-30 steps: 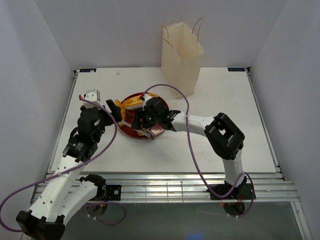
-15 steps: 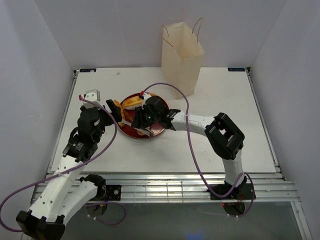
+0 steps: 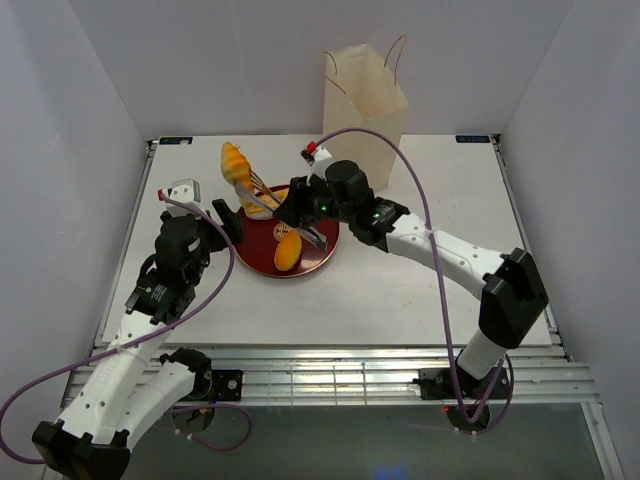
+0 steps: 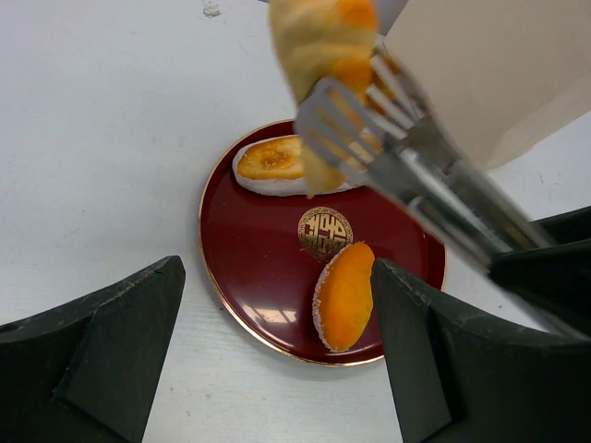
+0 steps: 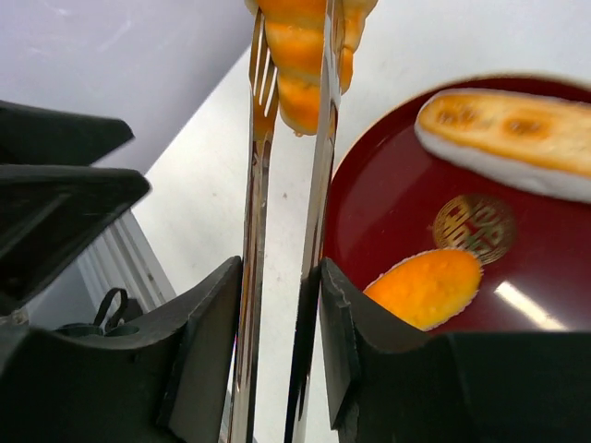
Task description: Place the fake bread into the paper bag
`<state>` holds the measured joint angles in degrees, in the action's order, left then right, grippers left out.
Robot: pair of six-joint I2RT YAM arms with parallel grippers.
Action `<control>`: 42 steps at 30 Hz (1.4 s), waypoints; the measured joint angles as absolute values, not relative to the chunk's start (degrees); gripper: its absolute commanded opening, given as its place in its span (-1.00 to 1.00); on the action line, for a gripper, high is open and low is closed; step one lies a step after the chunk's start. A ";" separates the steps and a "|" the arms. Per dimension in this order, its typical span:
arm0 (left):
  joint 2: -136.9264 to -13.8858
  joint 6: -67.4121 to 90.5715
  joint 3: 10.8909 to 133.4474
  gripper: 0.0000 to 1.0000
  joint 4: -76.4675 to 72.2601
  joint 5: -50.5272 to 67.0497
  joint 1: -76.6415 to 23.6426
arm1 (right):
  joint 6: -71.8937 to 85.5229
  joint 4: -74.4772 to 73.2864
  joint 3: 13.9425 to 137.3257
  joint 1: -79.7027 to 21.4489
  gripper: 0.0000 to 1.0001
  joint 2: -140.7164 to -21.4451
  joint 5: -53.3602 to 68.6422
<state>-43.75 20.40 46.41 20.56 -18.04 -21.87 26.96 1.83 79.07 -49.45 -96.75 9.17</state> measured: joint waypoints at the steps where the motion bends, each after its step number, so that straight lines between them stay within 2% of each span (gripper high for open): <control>1: -43.75 20.40 46.41 0.84 20.56 -18.06 -21.87 | 26.06 1.37 79.05 -49.12 -0.14 -94.67 8.69; 10: -42.81 20.40 46.22 0.84 20.56 -19.11 -21.87 | 17.28 -0.91 77.78 -47.40 -0.11 -81.23 1.74; 17: -42.26 20.40 46.19 0.84 20.53 -20.01 -21.87 | 11.31 -1.72 77.36 -44.93 -0.12 -76.79 -4.80; 29: -42.26 20.38 46.19 0.84 20.56 -20.82 -21.87 | 10.41 -2.04 78.41 -28.77 -0.11 -76.62 -3.22; 42: -42.26 20.36 46.19 0.84 20.56 -20.86 -21.87 | 11.57 -1.19 85.10 -20.95 -0.07 -84.95 4.21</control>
<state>-42.26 20.36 46.19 20.56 -20.86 -21.87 11.57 -1.19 85.10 -20.95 -84.95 4.21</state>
